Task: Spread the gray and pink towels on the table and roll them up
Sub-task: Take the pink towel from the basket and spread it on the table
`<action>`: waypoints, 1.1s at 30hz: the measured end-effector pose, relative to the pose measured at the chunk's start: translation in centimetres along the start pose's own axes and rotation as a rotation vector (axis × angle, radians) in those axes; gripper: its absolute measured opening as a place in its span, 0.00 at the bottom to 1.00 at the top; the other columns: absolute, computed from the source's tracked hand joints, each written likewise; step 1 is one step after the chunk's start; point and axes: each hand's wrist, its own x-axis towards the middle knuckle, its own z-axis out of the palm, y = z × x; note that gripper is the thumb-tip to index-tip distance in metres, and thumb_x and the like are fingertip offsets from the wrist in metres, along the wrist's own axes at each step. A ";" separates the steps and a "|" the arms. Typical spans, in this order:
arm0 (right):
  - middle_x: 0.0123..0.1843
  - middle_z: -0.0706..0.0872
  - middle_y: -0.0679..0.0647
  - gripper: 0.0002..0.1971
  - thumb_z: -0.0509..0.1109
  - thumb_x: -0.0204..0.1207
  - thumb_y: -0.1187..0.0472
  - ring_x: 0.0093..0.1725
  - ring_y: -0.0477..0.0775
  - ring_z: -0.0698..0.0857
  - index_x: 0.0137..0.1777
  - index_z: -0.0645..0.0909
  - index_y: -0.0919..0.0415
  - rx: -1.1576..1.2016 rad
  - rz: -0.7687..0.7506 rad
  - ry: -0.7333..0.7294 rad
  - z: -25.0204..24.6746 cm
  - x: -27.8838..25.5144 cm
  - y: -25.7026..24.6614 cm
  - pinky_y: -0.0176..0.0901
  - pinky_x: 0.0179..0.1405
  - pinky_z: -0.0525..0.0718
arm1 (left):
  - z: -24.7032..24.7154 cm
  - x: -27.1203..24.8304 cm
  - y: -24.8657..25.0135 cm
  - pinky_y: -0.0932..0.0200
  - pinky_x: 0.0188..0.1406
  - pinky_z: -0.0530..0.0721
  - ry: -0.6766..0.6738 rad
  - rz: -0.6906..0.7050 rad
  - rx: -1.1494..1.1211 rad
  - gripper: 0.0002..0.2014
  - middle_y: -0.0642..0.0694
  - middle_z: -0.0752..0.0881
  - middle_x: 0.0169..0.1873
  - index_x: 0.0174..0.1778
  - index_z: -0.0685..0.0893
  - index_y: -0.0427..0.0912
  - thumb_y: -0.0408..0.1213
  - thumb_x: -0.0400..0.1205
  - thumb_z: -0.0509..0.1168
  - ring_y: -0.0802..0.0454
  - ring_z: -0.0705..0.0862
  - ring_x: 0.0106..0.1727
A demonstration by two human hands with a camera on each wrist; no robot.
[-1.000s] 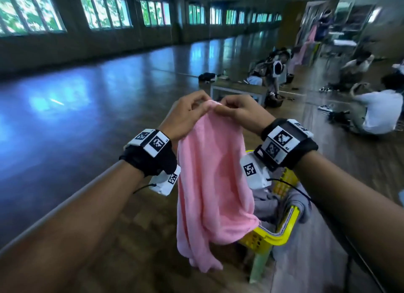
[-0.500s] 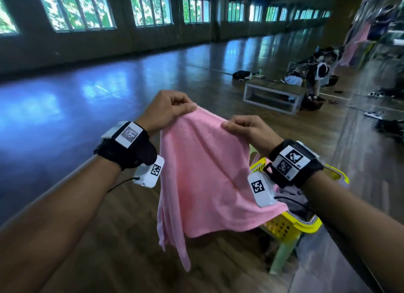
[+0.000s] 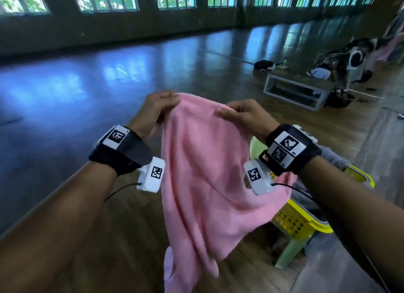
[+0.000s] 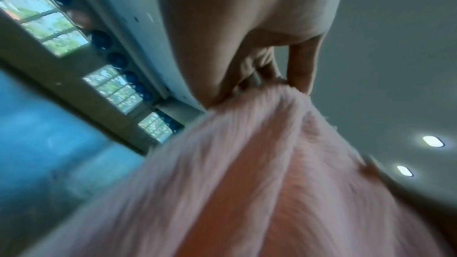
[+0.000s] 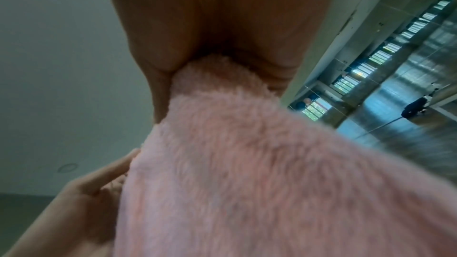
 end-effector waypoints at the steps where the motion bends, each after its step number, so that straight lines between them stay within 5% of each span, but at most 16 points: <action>1: 0.29 0.71 0.56 0.20 0.71 0.76 0.50 0.28 0.51 0.69 0.30 0.78 0.64 0.023 -0.043 0.064 0.1 0.4 -0.4 0.41 0.25 0.66 | 0.8 -0.4 -0.6 0.65 0.30 0.68 -0.108 -0.048 -0.012 0.07 0.44 0.75 0.34 0.41 0.79 0.41 0.41 0.79 0.64 0.54 0.73 0.34; 4: 0.29 0.72 0.58 0.21 0.73 0.74 0.50 0.28 0.51 0.69 0.33 0.80 0.70 0.026 -0.088 0.098 0.4 1.6 -1.4 0.43 0.26 0.65 | 3.3 -0.7 -2.3 0.59 0.39 0.73 -0.225 -0.081 0.014 0.14 0.39 0.77 0.42 0.51 0.80 0.32 0.42 0.80 0.64 0.48 0.75 0.43; 6: 0.27 0.75 0.55 0.18 0.74 0.74 0.50 0.25 0.46 0.72 0.34 0.82 0.66 -0.072 -0.016 0.024 0.1 1.5 -0.8 0.36 0.22 0.68 | 3.2 -0.2 -1.9 0.61 0.38 0.75 -0.096 -0.028 0.046 0.13 0.40 0.82 0.37 0.45 0.80 0.25 0.35 0.80 0.65 0.51 0.78 0.39; 10: 0.29 0.76 0.57 0.24 0.72 0.75 0.48 0.26 0.47 0.73 0.36 0.81 0.73 -0.143 0.080 -0.002 -1.1 -0.2 2.2 0.36 0.23 0.69 | 1.2 1.1 -1.9 0.67 0.30 0.78 0.094 -0.023 -0.057 0.04 0.46 0.82 0.30 0.41 0.81 0.35 0.30 0.81 0.64 0.57 0.79 0.31; 15: 0.29 0.79 0.59 0.21 0.73 0.75 0.49 0.28 0.51 0.74 0.35 0.84 0.70 0.053 -0.060 0.123 -1.1 0.5 0.3 0.42 0.27 0.70 | 5.8 0.7 -2.7 0.63 0.40 0.83 -0.278 -0.080 0.033 0.10 0.46 0.87 0.39 0.52 0.80 0.28 0.33 0.85 0.60 0.56 0.85 0.40; 18: 0.20 0.77 0.45 0.16 0.75 0.73 0.54 0.21 0.40 0.70 0.27 0.83 0.60 -0.083 -0.010 0.085 -2.0 0.0 0.4 0.33 0.20 0.67 | 5.2 1.5 -2.1 0.65 0.35 0.78 -0.163 -0.014 0.075 0.11 0.41 0.83 0.37 0.49 0.83 0.26 0.33 0.83 0.62 0.58 0.80 0.34; 21: 0.27 0.80 0.48 0.14 0.74 0.74 0.55 0.26 0.42 0.74 0.35 0.85 0.66 -0.081 0.075 -0.002 -3.1 -1.5 2.5 0.34 0.26 0.71 | 3.9 2.3 -2.3 0.65 0.36 0.79 -0.053 -0.004 -0.108 0.09 0.43 0.83 0.38 0.49 0.83 0.30 0.32 0.83 0.62 0.56 0.80 0.36; 24: 0.29 0.76 0.44 0.13 0.69 0.79 0.57 0.28 0.39 0.73 0.35 0.77 0.60 -0.014 -0.028 0.095 -4.0 -1.4 2.4 0.32 0.26 0.70 | 4.8 1.9 -3.2 0.63 0.39 0.75 -0.235 -0.101 -0.263 0.07 0.45 0.79 0.40 0.49 0.79 0.36 0.36 0.81 0.64 0.55 0.77 0.41; 26: 0.34 0.79 0.47 0.08 0.68 0.80 0.59 0.33 0.40 0.76 0.41 0.80 0.62 0.001 -0.095 0.133 -4.6 -0.8 0.8 0.32 0.32 0.75 | 5.9 1.6 -3.6 0.67 0.31 0.74 -0.353 -0.128 -0.066 0.06 0.49 0.78 0.35 0.45 0.78 0.39 0.39 0.81 0.65 0.58 0.75 0.35; 29: 0.31 0.82 0.47 0.10 0.72 0.77 0.57 0.30 0.39 0.77 0.39 0.84 0.64 -0.133 -0.053 0.031 -4.5 -0.9 0.0 0.32 0.30 0.76 | 5.7 2.7 -3.2 0.61 0.34 0.75 -0.197 0.011 0.050 0.10 0.45 0.80 0.33 0.39 0.81 0.33 0.38 0.79 0.68 0.54 0.76 0.35; 31: 0.28 0.79 0.46 0.14 0.73 0.75 0.54 0.28 0.38 0.73 0.35 0.84 0.64 -0.218 0.017 0.011 -4.7 -1.6 0.9 0.35 0.28 0.73 | 4.5 3.4 -2.7 0.58 0.36 0.76 0.013 0.023 -0.164 0.08 0.44 0.80 0.32 0.38 0.82 0.33 0.36 0.78 0.68 0.53 0.77 0.35; 33: 0.27 0.79 0.44 0.14 0.73 0.76 0.53 0.28 0.38 0.74 0.32 0.83 0.62 -0.168 0.022 0.067 -5.1 -2.1 1.4 0.35 0.28 0.73 | 4.2 3.1 -2.7 0.64 0.34 0.77 -0.012 0.025 -0.277 0.04 0.48 0.80 0.31 0.40 0.80 0.38 0.35 0.78 0.66 0.56 0.78 0.33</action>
